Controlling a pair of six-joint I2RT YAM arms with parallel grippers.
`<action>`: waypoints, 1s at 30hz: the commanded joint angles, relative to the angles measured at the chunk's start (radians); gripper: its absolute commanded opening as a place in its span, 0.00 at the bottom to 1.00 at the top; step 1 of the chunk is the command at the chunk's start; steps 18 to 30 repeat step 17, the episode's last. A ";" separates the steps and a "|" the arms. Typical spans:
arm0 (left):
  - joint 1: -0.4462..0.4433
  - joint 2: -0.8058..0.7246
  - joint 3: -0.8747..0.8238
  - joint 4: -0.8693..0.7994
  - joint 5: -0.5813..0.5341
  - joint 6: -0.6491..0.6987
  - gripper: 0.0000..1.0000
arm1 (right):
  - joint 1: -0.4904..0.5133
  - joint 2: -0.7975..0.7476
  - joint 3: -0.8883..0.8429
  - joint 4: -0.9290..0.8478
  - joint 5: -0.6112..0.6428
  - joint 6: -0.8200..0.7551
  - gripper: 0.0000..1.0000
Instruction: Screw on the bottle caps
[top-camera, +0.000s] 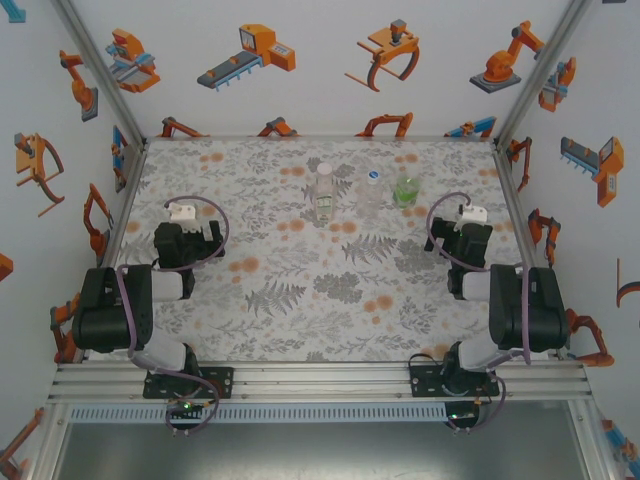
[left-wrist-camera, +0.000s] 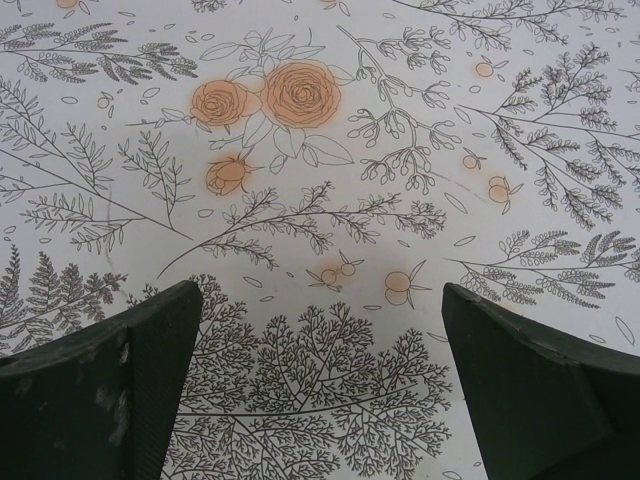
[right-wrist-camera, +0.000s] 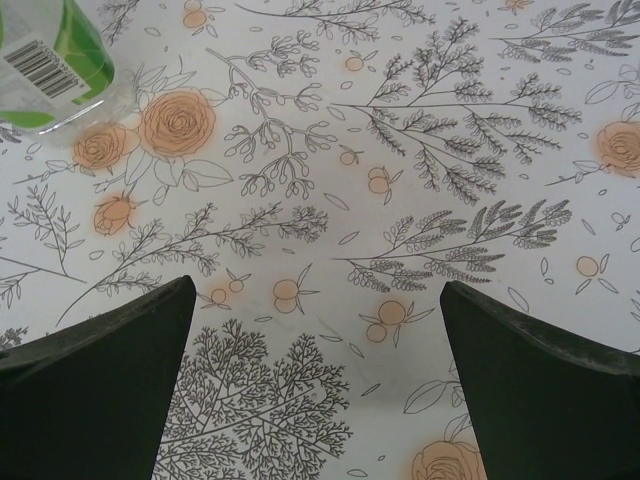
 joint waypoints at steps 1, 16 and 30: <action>0.004 -0.003 0.016 0.009 -0.003 -0.020 0.97 | 0.006 0.005 -0.005 0.050 0.026 -0.001 0.99; 0.004 -0.003 0.016 0.009 -0.002 -0.019 0.97 | 0.005 0.010 0.019 0.014 -0.086 -0.040 0.99; 0.004 -0.004 0.016 0.008 -0.003 -0.019 0.97 | 0.005 0.009 0.018 0.014 -0.086 -0.042 0.99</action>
